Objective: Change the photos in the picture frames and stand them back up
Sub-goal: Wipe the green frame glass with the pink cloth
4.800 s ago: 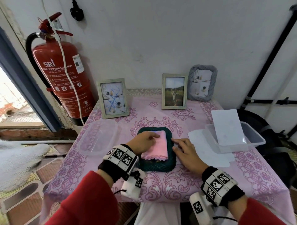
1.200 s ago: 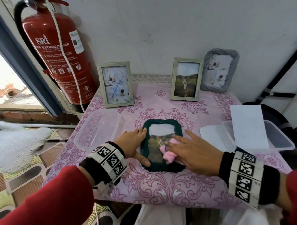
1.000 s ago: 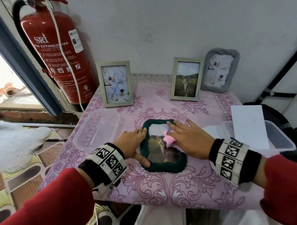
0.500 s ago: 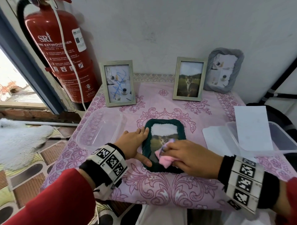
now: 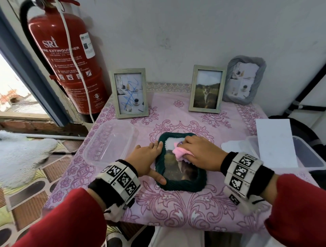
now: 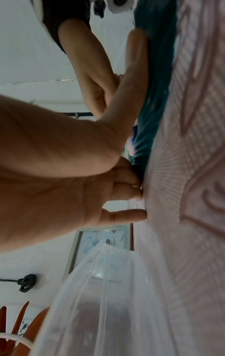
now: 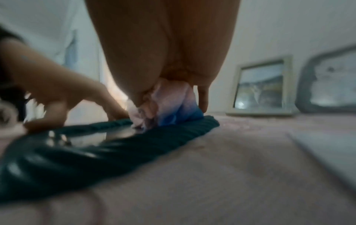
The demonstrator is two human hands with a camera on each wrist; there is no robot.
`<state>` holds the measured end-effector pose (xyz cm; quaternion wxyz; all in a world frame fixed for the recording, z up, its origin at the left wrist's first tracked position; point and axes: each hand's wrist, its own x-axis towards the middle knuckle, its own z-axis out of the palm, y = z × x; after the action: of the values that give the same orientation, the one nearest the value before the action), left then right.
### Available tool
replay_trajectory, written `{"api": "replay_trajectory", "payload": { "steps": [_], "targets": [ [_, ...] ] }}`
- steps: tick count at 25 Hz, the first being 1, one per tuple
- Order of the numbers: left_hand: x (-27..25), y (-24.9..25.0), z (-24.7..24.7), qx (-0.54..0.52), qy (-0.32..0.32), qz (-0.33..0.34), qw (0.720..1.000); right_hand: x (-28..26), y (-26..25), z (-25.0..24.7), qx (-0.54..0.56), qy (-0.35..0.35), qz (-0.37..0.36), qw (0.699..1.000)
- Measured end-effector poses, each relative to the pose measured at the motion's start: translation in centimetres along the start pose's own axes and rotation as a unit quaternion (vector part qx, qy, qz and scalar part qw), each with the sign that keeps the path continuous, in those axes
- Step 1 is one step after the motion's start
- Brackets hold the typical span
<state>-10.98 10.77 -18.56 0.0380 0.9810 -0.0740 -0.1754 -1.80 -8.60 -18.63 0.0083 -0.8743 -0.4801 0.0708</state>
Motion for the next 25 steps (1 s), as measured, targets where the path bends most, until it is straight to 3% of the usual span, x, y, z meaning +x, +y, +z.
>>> {"api": "replay_trajectory", "payload": {
  "steps": [5, 9, 11, 13, 15, 17, 20, 23, 25],
  "targets": [
    [-0.2, 0.2, -0.1, -0.004, -0.004, -0.005, 1.000, -1.5, -0.2, 0.3, 0.167, 0.007, -0.001, 0.986],
    [-0.5, 0.3, -0.2, -0.014, -0.006, -0.008, 1.000, -2.0, -0.2, 0.1, 0.261, -0.038, 0.038, 0.964],
    [-0.7, 0.4, -0.3, -0.028, -0.007, -0.008, 1.000, -2.2, -0.4, 0.3, 0.339, 0.012, 0.077, 0.938],
    [-0.7, 0.6, -0.5, -0.052, -0.011, -0.009, 0.999, -2.5, -0.5, 0.6, 0.313, 0.080, 0.105, 0.941],
    [-0.8, 0.7, -0.8, -0.074, -0.019, -0.018, 0.997, -2.9, -0.6, 0.9, 0.249, 0.119, 0.118, 0.954],
    [-1.0, 0.9, -1.2, -0.080, -0.020, -0.026, 0.996, -3.2, -0.6, 0.8, 0.245, 0.147, 0.135, 0.949],
    [-0.9, 2.0, -1.4, -0.121, 0.037, -0.018, 0.992, -3.6, -0.7, 0.6, 0.266, 0.176, 0.161, 0.934],
    [0.0, 3.7, -1.0, -0.265, 0.138, -0.028, 0.954, -3.9, -0.7, 0.4, 0.239, 0.201, 0.185, 0.932],
    [0.9, 4.5, -0.6, -0.347, 0.163, -0.047, 0.923, -4.0, -0.7, 0.3, 0.221, 0.197, 0.206, 0.933]
  ]
}}
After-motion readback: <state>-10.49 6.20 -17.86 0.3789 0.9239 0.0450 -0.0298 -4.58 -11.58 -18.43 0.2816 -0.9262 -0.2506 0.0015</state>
